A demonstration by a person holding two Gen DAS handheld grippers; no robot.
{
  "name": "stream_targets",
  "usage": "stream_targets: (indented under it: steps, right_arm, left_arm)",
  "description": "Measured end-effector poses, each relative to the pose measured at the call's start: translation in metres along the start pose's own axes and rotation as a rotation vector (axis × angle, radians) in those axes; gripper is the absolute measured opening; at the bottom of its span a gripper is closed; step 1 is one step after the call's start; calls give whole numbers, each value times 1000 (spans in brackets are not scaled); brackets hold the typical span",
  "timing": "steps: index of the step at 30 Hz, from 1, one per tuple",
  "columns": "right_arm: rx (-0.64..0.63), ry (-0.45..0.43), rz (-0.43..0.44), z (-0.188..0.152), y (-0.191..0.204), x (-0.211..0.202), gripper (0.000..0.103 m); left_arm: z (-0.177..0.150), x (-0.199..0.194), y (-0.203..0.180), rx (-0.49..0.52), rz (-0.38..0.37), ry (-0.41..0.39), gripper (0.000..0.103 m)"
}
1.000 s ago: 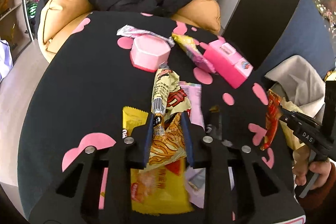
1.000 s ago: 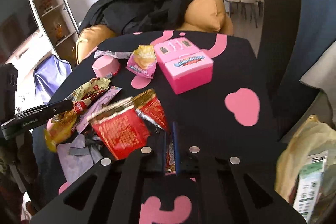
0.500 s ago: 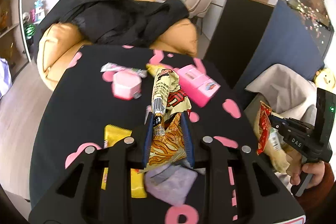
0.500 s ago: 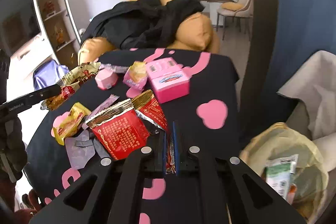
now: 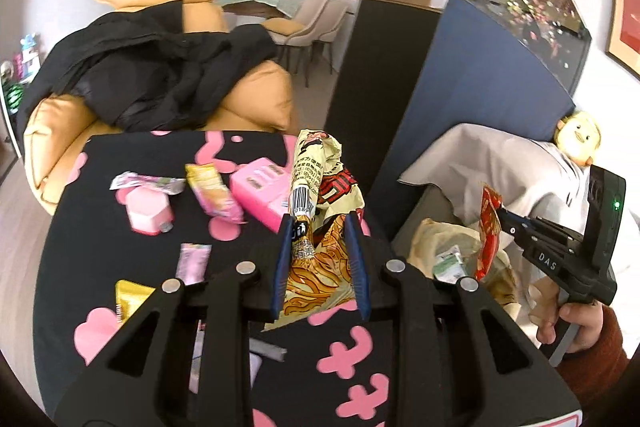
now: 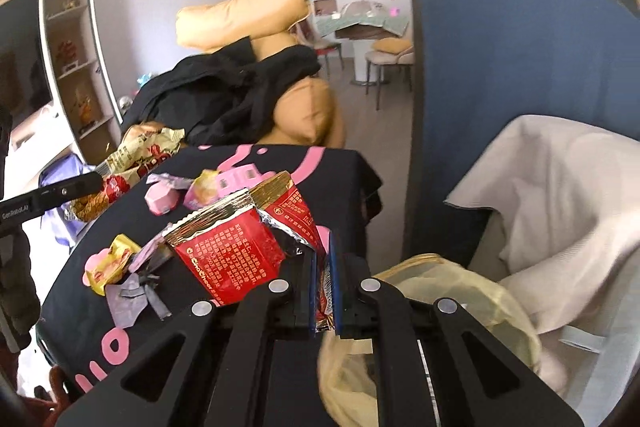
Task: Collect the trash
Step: 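Carry the gold wrapper with the left gripper while the right gripper carries the red packet to the bin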
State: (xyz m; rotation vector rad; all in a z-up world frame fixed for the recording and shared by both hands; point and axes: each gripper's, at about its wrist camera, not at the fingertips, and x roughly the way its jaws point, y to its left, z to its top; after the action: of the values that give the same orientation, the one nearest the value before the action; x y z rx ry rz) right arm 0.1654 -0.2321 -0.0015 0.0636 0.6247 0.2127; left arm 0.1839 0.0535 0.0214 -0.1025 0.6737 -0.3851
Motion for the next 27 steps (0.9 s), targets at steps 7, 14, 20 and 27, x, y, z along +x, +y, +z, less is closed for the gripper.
stream_targets:
  steps: [7, 14, 20, 27]
  right_arm:
    - [51, -45, -37, -5, -35, -20, 8]
    - [73, -84, -84, -11, -65, -41, 8]
    - [133, -114, -127, -21, -102, -58, 8]
    - [183, -125, -169, -39, -135, -74, 8]
  left_arm:
    - [-2, 19, -40, 45, -80, 18, 25]
    - [-10, 48, -85, 97, -170, 54, 25]
    - [-20, 74, -128, 162, -215, 116, 25]
    - [-37, 98, -173, 245, -260, 183, 25]
